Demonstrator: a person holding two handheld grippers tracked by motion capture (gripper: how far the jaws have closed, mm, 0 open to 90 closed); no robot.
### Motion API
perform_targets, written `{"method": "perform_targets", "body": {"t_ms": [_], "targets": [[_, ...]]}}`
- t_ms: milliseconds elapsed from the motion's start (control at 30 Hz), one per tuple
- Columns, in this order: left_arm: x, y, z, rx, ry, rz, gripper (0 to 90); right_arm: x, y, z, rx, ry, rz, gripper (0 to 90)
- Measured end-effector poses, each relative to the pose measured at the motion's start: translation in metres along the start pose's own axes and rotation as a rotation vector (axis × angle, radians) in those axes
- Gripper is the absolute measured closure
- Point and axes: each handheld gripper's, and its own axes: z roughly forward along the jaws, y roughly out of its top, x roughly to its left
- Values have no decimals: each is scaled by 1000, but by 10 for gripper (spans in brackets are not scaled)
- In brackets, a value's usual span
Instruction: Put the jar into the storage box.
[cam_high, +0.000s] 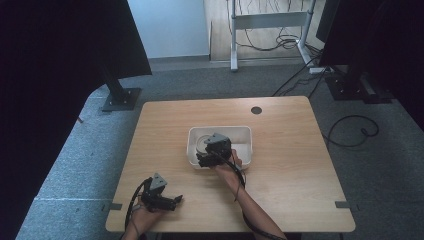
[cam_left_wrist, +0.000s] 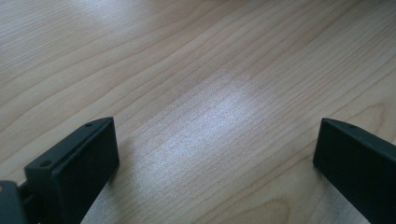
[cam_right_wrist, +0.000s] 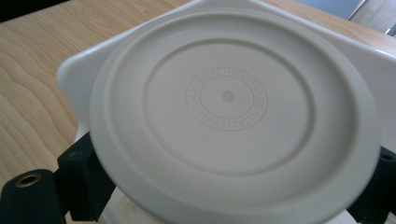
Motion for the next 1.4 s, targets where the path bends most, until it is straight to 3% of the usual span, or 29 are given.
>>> {"method": "perform_targets", "body": {"t_ms": [633,700,1033,1167,1400], "targets": [[0,0,0,0,0,0,0,9,-5,18,56,4,19,93],[0,0,0,-1,0,0,0,8,-7,18,43,14,46,93],[0,0,0,0,0,0,0,7,-4,18,71,17,43,91],[0,0,0,0,0,0,0,6,-2,17,78,40,57,19],[0,0,0,-1,0,0,0,7,1,8,67,34,16,24]]}}
